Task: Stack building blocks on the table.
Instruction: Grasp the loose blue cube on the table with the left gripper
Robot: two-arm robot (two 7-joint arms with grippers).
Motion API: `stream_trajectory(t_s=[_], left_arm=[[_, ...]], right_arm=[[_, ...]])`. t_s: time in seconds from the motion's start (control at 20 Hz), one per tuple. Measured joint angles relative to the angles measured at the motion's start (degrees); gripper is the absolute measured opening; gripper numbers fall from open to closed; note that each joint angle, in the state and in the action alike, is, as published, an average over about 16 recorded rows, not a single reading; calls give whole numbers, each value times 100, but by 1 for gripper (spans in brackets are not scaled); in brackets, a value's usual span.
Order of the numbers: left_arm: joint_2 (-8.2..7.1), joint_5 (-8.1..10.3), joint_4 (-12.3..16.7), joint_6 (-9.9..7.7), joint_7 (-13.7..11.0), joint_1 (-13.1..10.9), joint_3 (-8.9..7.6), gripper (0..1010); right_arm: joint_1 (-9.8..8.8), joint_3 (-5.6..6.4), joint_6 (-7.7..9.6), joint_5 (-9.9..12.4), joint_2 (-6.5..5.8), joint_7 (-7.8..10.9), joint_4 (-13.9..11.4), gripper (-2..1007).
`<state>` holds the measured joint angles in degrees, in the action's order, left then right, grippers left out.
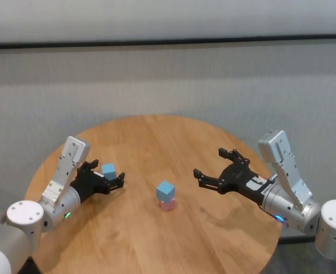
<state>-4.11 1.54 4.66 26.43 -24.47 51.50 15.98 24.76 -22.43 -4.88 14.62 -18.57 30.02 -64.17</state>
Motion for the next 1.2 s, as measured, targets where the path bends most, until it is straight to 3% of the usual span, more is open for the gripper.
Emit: stream_trajectory(t_s=[0.45, 1.2], left_arm=[[-12, 7, 86, -45, 5, -44, 5, 920], [-20, 13, 138, -73, 10, -70, 10, 594]], right_arm=[[0, 0, 0, 0, 0, 0, 0, 1005], [0, 0, 0, 0, 0, 0, 0, 1005]])
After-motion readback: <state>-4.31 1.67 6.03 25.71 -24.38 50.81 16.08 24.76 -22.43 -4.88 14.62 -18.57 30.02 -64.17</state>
